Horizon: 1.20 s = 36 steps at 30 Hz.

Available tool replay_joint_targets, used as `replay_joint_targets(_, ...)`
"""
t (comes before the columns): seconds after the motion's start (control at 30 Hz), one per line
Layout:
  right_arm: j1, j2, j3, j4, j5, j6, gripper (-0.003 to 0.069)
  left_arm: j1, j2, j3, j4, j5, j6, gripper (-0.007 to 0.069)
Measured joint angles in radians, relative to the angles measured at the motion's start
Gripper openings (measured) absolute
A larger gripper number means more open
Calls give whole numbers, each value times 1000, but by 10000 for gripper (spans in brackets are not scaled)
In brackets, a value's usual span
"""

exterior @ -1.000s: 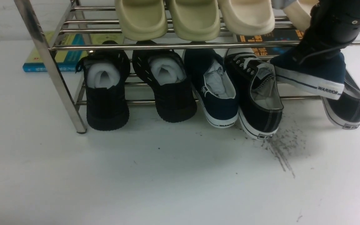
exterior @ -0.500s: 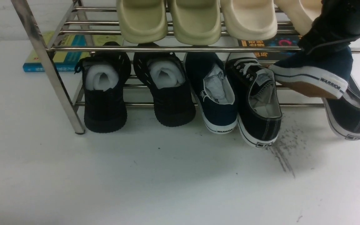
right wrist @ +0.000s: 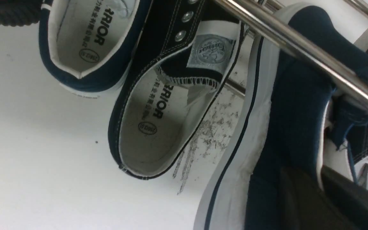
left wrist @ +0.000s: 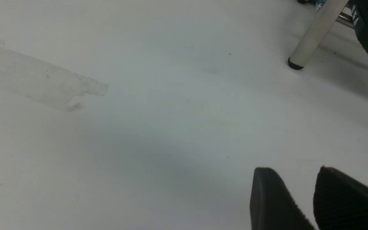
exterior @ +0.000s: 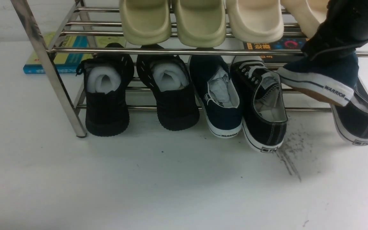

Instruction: Take the shoes off the shelf with your hand on the white table.

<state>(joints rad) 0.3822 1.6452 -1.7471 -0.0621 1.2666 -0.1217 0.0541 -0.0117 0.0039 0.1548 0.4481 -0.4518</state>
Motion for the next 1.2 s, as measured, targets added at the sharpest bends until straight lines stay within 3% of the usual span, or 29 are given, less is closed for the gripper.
replay_joint_targets(0.33,28,-20,220,4,-9,4,38,0,0,0,0,0,0,239)
replay_joint_targets(0.73,28,-154,234,14,-4,21,38,0,0,0,0,0,0,239)
replay_joint_targets(1.2,28,-382,285,142,0,26,38,0,0,0,0,0,0,239)
